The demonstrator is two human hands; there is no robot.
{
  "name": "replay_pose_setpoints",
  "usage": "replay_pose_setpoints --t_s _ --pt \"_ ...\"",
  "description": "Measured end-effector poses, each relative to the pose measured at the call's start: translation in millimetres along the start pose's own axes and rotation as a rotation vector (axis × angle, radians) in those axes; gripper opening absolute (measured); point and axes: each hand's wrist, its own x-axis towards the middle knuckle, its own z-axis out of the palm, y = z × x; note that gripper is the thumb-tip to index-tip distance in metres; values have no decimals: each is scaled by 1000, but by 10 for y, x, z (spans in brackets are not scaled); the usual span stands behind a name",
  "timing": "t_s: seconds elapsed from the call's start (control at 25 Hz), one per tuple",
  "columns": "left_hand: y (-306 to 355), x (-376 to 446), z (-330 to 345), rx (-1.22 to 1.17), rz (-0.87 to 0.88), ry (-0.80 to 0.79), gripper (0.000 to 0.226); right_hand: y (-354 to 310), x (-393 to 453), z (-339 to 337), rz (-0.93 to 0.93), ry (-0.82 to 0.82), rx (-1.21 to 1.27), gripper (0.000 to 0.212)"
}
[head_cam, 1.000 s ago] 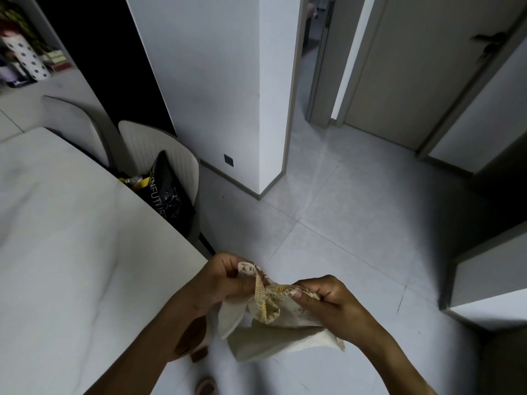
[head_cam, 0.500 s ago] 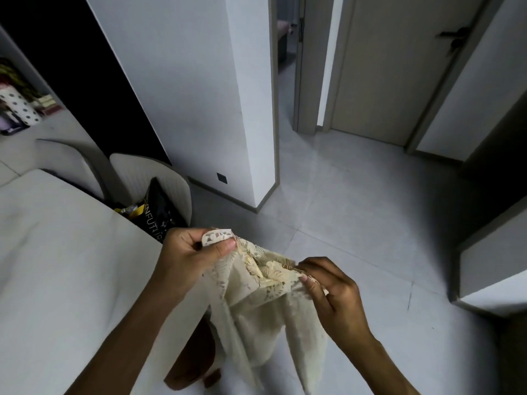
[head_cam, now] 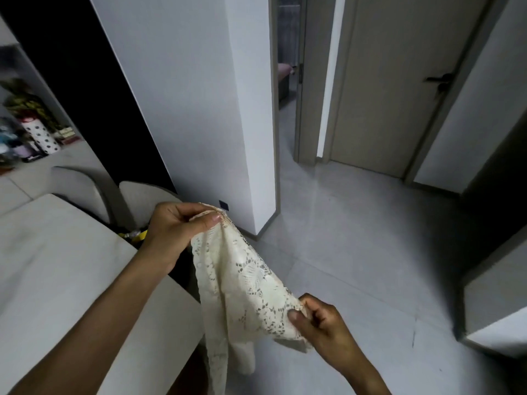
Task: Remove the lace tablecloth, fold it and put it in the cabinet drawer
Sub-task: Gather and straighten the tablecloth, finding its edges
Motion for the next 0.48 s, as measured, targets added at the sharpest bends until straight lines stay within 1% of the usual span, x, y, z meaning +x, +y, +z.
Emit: replay_pose_setpoints --t_s 0.04,0.08,0.12,0.16,0.2,0.24,0.28,0.32,0.36,0.48 --pt "62 10 -25 -5 16 1 11 70 13 36 -49 26 -201 18" --pt "114 1 -55 1 28 -11 12 156 28 96 -109 89 -385 11" --pt "150 -24 -92 12 42 -29 13 239 42 174 -140 180 -502 9" --pt "188 -63 -131 12 55 -48 14 284 61 253 -118 281 -533 11" --pt "217 -99 -180 1 73 -56 14 287 84 330 -59 380 -497 12" --pt "245 -130 -252 -16 92 -52 16 273 121 403 5 453 -405 11" --pt "258 -142 -344 -33 115 -39 16 262 167 447 54 484 -269 12" --pt "268 -150 -444 -43 129 -19 15 254 206 469 91 472 -126 16" --pt "257 -147 -542 -45 133 13 14 243 231 468 89 445 -2 20" --pt "95 -128 -779 -68 66 146 12 82 213 288 17 372 273 20"
